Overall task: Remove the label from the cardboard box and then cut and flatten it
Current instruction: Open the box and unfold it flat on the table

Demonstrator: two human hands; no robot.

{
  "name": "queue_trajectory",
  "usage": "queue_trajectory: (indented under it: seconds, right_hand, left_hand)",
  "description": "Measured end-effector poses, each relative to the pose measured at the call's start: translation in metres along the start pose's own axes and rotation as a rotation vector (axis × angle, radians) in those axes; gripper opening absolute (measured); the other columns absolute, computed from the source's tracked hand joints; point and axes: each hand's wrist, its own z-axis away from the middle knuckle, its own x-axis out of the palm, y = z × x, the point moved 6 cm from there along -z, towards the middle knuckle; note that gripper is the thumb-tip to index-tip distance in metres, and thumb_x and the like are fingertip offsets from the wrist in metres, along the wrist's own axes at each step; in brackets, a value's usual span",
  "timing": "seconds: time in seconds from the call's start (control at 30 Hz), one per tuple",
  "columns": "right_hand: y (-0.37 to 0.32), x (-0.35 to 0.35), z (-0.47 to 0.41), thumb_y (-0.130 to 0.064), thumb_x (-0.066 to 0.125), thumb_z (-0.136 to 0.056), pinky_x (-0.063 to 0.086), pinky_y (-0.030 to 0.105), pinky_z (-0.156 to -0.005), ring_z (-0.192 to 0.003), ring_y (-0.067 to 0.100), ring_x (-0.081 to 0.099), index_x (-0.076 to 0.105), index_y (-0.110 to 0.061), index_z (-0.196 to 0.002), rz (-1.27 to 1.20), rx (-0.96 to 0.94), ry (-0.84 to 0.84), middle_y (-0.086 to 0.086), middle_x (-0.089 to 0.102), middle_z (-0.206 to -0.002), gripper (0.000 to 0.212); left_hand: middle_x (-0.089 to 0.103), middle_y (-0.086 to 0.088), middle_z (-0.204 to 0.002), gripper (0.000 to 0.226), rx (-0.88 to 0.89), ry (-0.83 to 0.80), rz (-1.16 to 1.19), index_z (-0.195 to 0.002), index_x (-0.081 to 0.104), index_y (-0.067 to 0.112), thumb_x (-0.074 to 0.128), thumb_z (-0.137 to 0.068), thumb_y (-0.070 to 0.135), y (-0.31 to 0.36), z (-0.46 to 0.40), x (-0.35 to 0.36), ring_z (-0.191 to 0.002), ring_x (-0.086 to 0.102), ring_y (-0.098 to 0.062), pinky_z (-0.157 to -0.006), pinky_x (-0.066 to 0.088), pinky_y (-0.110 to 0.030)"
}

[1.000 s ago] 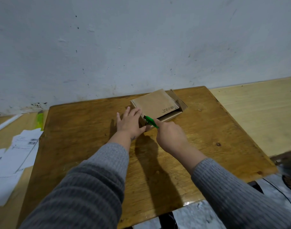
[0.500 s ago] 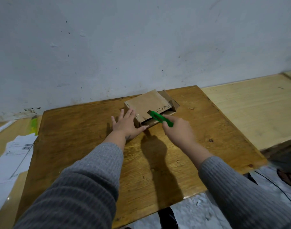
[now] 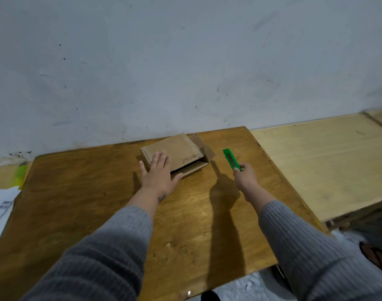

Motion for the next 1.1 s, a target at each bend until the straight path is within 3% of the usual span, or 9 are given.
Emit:
queue_trajectory:
  seconds: [0.1,0.47,0.53,0.6,0.7,0.8,0.93,1.1]
  right_hand:
    - [0.01,-0.009,-0.041,-0.019,0.047,-0.097,0.047,0.046,-0.096,-0.112,0.033,0.055,0.051,-0.012,-0.129,0.108,-0.001,0.045,0.017,0.052,-0.129,0.033]
    - [0.016,-0.008,-0.111,-0.026,0.051,-0.094,0.033,0.044,-0.102,-0.125,0.03,0.04,0.055,-0.027,-0.12,0.434,-0.149,0.068,0.01,0.047,-0.132,0.027]
    - [0.004,-0.008,-0.112,-0.029,0.052,-0.093,0.031,0.044,-0.101,-0.126,0.028,0.036,0.056,-0.03,-0.12,0.494,-0.24,0.093,0.008,0.045,-0.133,0.028]
    - [-0.019,0.0,-0.108,-0.03,0.054,-0.092,0.03,0.043,-0.101,-0.126,0.025,0.037,0.057,-0.032,-0.122,0.496,-0.446,0.088,0.004,0.047,-0.133,0.03]
    - [-0.064,0.027,-0.09,-0.033,0.058,-0.089,0.029,0.04,-0.107,-0.129,0.018,0.041,0.058,-0.03,-0.125,0.482,-0.822,-0.014,-0.003,0.051,-0.137,0.036]
    - [-0.094,0.065,-0.062,-0.046,0.059,-0.086,0.022,0.042,-0.116,-0.141,0.015,0.028,0.049,-0.028,-0.136,0.626,-1.102,-0.281,-0.005,0.038,-0.15,0.053]
    - [-0.102,0.102,-0.035,-0.056,0.049,-0.089,0.004,0.046,-0.119,-0.146,0.012,0.01,0.026,-0.026,-0.147,1.005,-1.277,-0.53,-0.006,0.018,-0.158,0.069]
    - [-0.111,0.115,-0.021,-0.054,0.049,-0.089,0.01,0.045,-0.119,-0.144,0.017,0.019,0.025,-0.027,-0.148,1.223,-1.326,-0.556,-0.002,0.02,-0.157,0.068]
  left_hand:
    - [-0.013,0.002,-0.161,0.07,-0.073,0.051,0.026,-0.154,0.0,0.02,0.018,-0.098,0.058,0.006,-0.011,-0.001,-0.147,-0.017,-0.017,-0.116,-0.009,-0.056]
    - [-0.009,0.004,-0.161,0.066,-0.241,0.177,-0.067,-0.154,-0.001,0.023,0.008,-0.098,0.056,0.022,-0.032,0.014,-0.148,-0.01,-0.015,-0.118,0.0,-0.055]
    - [-0.009,0.004,-0.161,0.067,-0.235,0.178,-0.078,-0.154,-0.002,0.024,0.006,-0.097,0.057,0.022,-0.033,0.016,-0.147,-0.011,-0.015,-0.118,0.001,-0.055]
    - [-0.012,0.005,-0.16,0.069,-0.227,0.168,-0.085,-0.153,-0.005,0.025,0.002,-0.094,0.06,0.02,-0.033,0.016,-0.147,-0.012,-0.014,-0.118,0.0,-0.054]
    - [-0.015,0.006,-0.159,0.072,-0.221,0.159,-0.094,-0.153,-0.008,0.026,0.001,-0.092,0.063,0.017,-0.031,0.015,-0.147,-0.014,-0.013,-0.118,-0.002,-0.053]
    - [-0.016,0.007,-0.159,0.07,-0.209,0.14,-0.102,-0.153,-0.009,0.027,0.003,-0.093,0.062,0.012,-0.029,0.015,-0.147,-0.015,-0.013,-0.118,-0.004,-0.054]
    - [-0.015,0.008,-0.16,0.069,-0.196,0.121,-0.132,-0.152,-0.01,0.029,0.004,-0.093,0.062,0.001,-0.026,0.014,-0.147,-0.015,-0.013,-0.117,-0.005,-0.055]
    - [-0.013,0.006,-0.161,0.071,-0.201,0.109,-0.182,-0.152,-0.008,0.027,0.004,-0.093,0.064,-0.012,-0.017,0.012,-0.147,-0.015,-0.014,-0.116,-0.008,-0.055]
